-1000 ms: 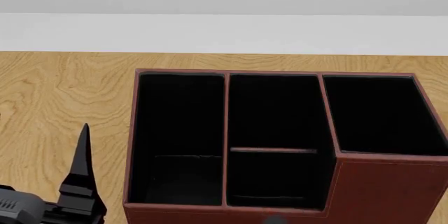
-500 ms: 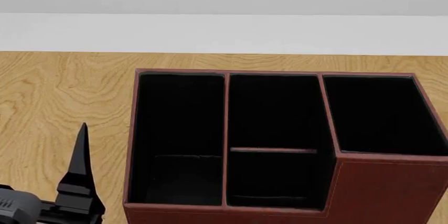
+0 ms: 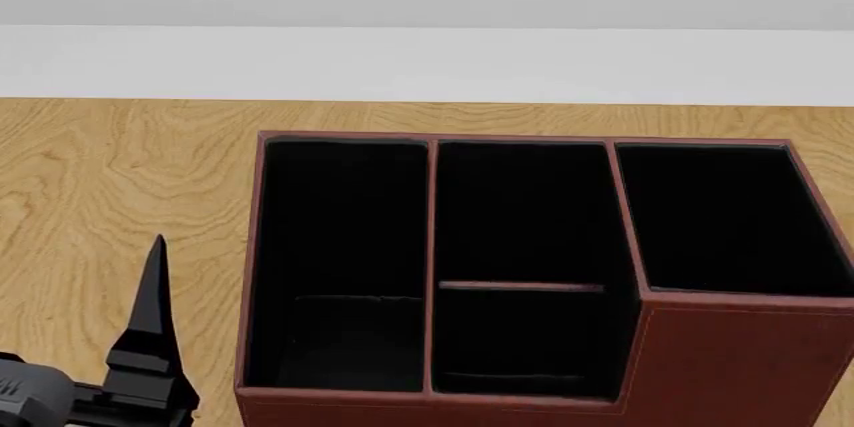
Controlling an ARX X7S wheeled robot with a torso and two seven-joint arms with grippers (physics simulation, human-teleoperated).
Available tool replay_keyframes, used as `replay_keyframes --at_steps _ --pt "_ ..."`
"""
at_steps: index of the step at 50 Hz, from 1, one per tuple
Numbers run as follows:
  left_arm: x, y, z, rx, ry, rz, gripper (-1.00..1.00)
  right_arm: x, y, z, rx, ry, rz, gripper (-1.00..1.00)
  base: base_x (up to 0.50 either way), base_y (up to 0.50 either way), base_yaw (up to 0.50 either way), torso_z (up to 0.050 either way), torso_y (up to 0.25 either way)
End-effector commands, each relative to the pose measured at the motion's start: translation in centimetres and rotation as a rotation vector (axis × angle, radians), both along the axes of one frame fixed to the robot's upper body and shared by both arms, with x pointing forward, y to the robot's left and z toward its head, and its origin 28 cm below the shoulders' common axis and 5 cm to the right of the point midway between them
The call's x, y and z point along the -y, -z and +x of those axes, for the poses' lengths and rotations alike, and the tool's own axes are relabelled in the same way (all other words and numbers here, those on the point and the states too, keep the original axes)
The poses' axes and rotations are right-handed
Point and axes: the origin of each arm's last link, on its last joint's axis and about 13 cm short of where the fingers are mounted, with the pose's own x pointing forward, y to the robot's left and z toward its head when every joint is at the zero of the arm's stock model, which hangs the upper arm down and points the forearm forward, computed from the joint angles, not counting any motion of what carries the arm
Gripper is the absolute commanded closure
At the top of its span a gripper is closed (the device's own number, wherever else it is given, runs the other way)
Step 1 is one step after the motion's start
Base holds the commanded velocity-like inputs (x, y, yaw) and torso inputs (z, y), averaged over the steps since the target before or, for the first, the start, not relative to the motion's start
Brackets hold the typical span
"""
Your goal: Pick up the white mug and place it to the right of the caddy.
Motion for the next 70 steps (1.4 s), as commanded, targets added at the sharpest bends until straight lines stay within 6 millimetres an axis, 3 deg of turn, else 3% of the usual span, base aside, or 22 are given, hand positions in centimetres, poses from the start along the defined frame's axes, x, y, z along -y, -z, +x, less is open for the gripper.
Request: replay_keyframes --at_steps 1,70 --pt "0.0 0.1 0.0 -0.002 0.003 -0.003 -1.0 -0.4 0.9 0.4 -0.036 -0.02 -0.003 -1.0 0.0 0.0 0.0 0.0 0.0" --pt "-0.7 0.2 -0.4 0.006 0.002 -0.019 -1.0 -2.5 6.6 2.2 -0.234 -0.102 -0.037 -1.0 0.0 0.0 0.0 0.0 0.0"
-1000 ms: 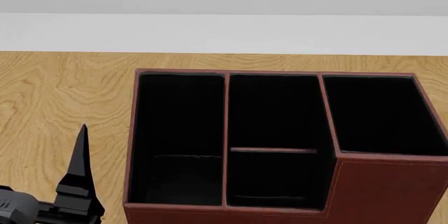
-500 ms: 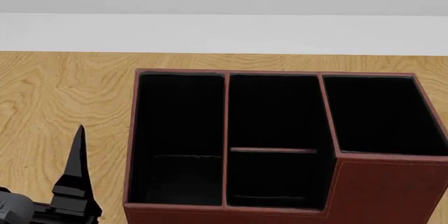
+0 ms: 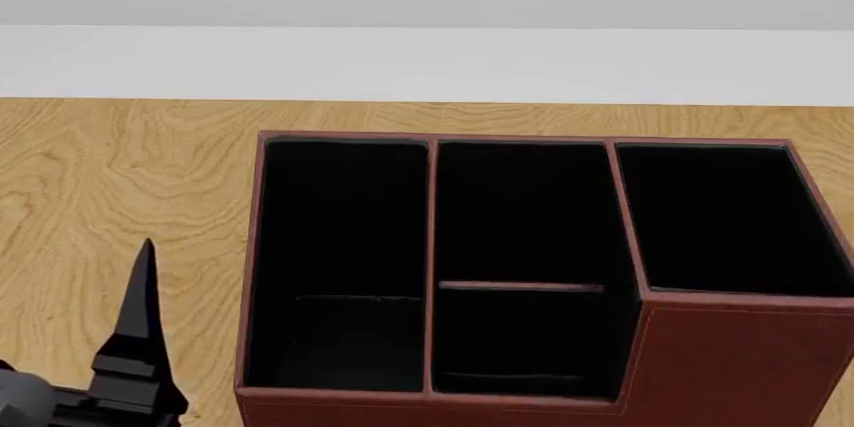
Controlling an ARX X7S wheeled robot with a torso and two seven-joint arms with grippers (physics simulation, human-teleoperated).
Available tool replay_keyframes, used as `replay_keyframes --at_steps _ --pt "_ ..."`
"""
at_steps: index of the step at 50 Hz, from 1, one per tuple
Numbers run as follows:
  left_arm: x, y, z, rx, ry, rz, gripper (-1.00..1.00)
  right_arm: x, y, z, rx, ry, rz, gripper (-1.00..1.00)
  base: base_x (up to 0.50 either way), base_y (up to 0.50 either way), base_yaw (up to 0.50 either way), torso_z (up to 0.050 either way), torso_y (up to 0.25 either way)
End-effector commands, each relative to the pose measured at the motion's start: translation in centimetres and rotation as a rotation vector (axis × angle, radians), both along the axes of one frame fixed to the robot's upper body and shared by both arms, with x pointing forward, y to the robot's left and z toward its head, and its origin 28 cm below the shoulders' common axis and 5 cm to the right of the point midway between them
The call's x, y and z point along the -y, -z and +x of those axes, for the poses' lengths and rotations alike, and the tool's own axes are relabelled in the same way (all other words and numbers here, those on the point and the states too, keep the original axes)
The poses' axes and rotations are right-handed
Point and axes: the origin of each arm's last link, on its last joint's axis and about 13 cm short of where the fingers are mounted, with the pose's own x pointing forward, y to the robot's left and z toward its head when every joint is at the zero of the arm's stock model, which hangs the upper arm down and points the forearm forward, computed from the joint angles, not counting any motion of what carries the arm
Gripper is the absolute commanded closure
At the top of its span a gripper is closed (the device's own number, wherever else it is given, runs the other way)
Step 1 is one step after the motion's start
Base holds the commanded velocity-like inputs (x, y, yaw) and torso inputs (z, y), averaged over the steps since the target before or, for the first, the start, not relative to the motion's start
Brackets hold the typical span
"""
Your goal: Pick up the white mug and place it to the right of the caddy.
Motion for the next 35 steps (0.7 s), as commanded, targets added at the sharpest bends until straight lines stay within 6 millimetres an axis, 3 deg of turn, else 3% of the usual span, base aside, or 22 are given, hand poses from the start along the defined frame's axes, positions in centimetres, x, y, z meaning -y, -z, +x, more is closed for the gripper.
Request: replay_keyframes --at_steps 1,12,13,35 --pt "-0.2 0.0 -0.2 0.004 0.0 -0.005 -1.0 -0.3 0.7 0.2 -0.024 -0.014 -0.005 -1.0 0.0 0.0 0.0 0.0 0.0" --pt "-0.3 0.0 -0.1 0.004 0.0 -0.01 -1.0 -0.4 1.1 0.4 -0.04 -0.007 -0.008 -1.0 0.0 0.0 0.0 0.0 0.0" --pt "-0.3 0.0 -0.1 0.003 0.001 -0.011 -1.0 -0.4 1.1 0.4 -0.037 -0.005 -0.01 1.0 0.0 0.0 0.0 0.0 0.0" --pt "-0.5 -0.2 -0.4 0.017 -0.005 -0.025 -1.0 0.3 -0.8 0.4 0.03 0.036 -0.006 1.0 0.0 0.0 0.0 0.0 0.0"
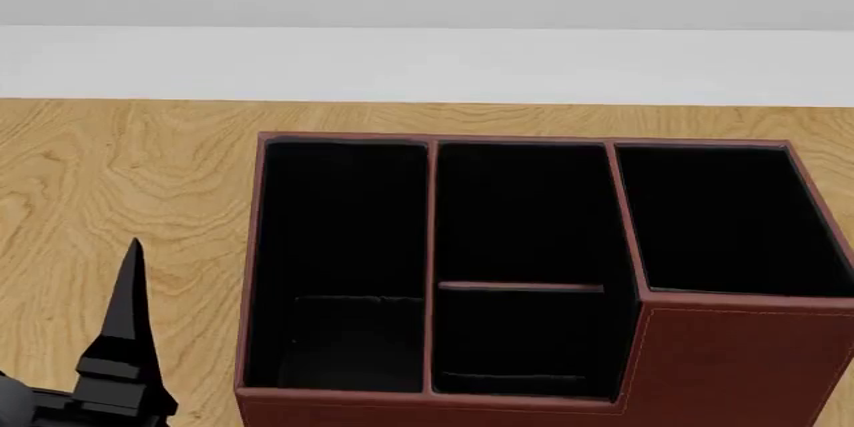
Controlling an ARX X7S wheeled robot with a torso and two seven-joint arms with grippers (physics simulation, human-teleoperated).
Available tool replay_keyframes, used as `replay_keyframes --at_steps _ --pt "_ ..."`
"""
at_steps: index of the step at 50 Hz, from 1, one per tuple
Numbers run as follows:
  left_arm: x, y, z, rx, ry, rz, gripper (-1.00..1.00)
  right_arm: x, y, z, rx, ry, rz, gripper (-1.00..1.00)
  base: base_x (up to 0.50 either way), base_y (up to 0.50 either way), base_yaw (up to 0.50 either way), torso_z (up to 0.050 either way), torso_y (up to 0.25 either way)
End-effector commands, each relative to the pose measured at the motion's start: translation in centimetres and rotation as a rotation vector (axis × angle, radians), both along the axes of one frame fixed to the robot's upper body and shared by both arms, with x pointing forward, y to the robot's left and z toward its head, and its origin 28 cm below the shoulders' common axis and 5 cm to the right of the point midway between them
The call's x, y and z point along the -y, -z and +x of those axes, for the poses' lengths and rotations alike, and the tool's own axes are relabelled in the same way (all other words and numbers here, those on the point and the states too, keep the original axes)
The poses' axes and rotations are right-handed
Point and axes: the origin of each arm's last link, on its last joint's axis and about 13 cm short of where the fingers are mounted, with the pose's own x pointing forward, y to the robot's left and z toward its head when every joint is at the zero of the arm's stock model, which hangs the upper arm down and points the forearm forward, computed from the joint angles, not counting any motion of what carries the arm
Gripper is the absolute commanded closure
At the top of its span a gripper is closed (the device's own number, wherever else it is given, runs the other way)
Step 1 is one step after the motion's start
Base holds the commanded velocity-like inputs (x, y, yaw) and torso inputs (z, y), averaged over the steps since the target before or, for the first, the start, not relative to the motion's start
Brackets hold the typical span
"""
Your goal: Pick up the white mug and place it to the right of the caddy.
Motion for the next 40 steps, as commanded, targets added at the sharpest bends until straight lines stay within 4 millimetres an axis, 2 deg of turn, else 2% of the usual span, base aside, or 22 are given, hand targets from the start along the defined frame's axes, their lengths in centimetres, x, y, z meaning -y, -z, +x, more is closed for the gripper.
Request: replay_keyframes --at_steps 1,14,40 --pt "-0.2 -0.2 -0.2 0.011 -0.01 -0.01 -1.0 0.5 -1.2 0.2 0.058 0.04 -0.007 1.0 0.0 0.0 0.0 0.0 0.0" --pt "-0.3 -0.5 -0.5 0.026 -0.019 -0.021 -1.0 1.0 -3.0 -0.1 0.112 0.068 0.011 1.0 0.0 0.0 0.0 0.0 0.0" --pt "-0.6 -0.4 -0.7 0.033 -0.032 -0.029 -1.0 2.2 -6.1 0.7 0.204 0.138 0.04 1.0 0.0 0.0 0.0 0.0 0.0"
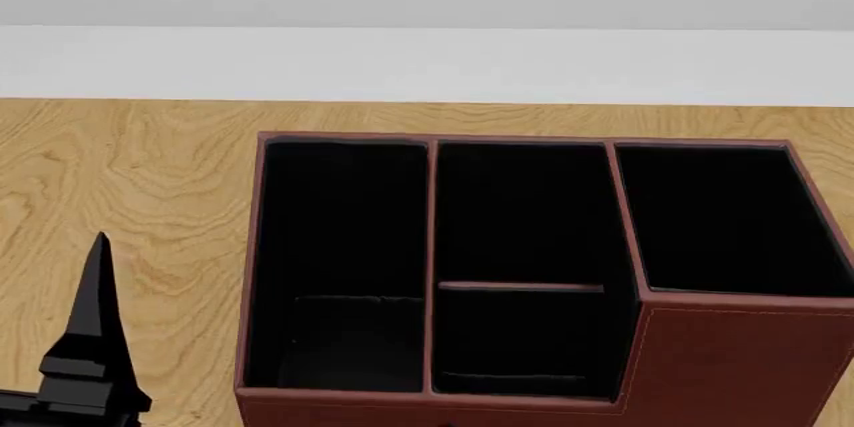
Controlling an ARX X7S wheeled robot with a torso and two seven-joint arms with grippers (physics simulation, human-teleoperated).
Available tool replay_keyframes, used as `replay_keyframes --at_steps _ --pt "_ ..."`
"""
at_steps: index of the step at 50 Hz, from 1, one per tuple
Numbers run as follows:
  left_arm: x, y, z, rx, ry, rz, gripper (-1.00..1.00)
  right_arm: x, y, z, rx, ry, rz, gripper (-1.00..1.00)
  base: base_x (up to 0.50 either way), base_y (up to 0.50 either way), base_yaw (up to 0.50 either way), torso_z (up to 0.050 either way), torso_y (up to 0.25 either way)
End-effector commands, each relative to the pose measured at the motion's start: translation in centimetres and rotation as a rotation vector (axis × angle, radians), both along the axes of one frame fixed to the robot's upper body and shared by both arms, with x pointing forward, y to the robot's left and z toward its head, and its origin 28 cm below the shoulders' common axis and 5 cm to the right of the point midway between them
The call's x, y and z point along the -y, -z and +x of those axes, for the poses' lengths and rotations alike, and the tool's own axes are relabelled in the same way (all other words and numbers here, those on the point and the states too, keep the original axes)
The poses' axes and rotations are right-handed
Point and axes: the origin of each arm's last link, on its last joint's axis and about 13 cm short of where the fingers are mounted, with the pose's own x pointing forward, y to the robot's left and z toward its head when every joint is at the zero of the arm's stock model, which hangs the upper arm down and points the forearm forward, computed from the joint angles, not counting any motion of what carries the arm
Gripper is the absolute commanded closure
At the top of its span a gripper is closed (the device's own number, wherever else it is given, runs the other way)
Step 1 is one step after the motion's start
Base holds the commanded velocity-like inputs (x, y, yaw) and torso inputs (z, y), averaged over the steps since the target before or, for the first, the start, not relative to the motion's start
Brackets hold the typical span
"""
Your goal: Pick up the white mug and place it to the right of the caddy.
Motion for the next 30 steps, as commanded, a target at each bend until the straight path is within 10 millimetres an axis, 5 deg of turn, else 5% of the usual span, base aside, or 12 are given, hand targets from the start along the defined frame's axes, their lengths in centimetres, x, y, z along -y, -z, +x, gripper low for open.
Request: replay_keyframes --at_steps 1,30 --pt "-0.1 0.0 -0.1 0.002 -0.006 -0.003 -1.0 0.7 -1.8 0.3 0.059 0.032 0.023 1.0 0.0 0.0 0.0 0.0 0.0" --pt "-0.2 -0.1 -0.3 0.013 -0.004 -0.01 -1.0 2.2 -4.5 1.8 0.136 0.127 0.028 1.0 0.0 0.0 0.0 0.0 0.0"
